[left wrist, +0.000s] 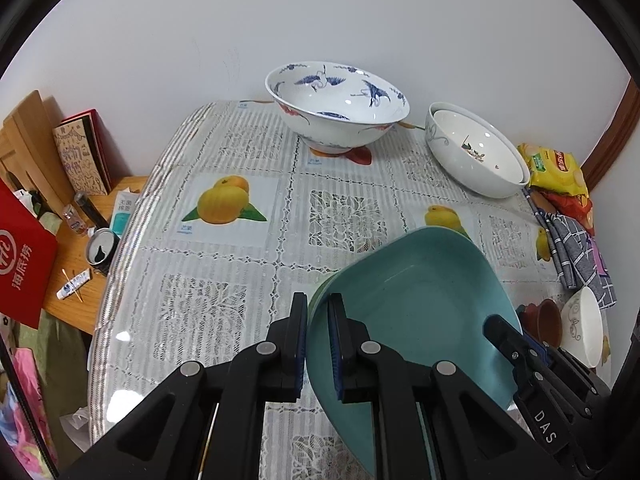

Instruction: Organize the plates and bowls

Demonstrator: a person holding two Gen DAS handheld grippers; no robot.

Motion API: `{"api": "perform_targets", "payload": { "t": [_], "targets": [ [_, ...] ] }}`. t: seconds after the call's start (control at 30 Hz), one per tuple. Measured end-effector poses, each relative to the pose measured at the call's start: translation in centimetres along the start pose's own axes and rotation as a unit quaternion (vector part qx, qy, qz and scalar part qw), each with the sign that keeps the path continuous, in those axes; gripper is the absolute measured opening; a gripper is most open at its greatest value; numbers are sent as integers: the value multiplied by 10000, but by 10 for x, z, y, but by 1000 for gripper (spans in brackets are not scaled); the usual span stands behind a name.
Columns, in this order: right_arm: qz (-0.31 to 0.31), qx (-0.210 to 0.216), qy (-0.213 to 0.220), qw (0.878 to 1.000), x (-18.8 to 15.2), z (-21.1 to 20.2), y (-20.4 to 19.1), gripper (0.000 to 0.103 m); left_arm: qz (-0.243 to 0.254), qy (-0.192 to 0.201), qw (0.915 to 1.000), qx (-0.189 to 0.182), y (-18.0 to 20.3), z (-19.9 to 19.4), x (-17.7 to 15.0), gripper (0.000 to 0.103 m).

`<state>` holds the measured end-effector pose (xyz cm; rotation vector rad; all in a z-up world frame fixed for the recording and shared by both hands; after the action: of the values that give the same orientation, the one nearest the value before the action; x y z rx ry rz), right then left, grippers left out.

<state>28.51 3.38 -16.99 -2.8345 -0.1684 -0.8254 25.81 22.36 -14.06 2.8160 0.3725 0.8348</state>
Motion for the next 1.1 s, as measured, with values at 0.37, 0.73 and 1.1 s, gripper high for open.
{"api": "perform_targets", "payload": {
  "t": [0.37,0.73,1.1],
  "targets": [
    [-55,-88,-194,9998,-1,25,3,10,-24,-173,9998,5,-3,26,4,11],
    [-386,-218,-168,9989,-1,25,-5,13,65,-176,9998,76,-5,23,1,12],
    [-276,-399,31,9988,-2,-10,9,41,261,84,9996,109,12,-22,-9,17]
  ]
}}
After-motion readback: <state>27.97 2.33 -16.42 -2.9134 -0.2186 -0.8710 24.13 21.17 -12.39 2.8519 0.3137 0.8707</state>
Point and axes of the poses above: each gripper's, at about its wrist camera, not at the fingertips, and z roughly the way its jaws point, y to its right, x to its top, the point moved 1 cm from there along z, roughly the way its jaws point, and after that the axes turned 9 degrees about -x, right-handed, at the moved point
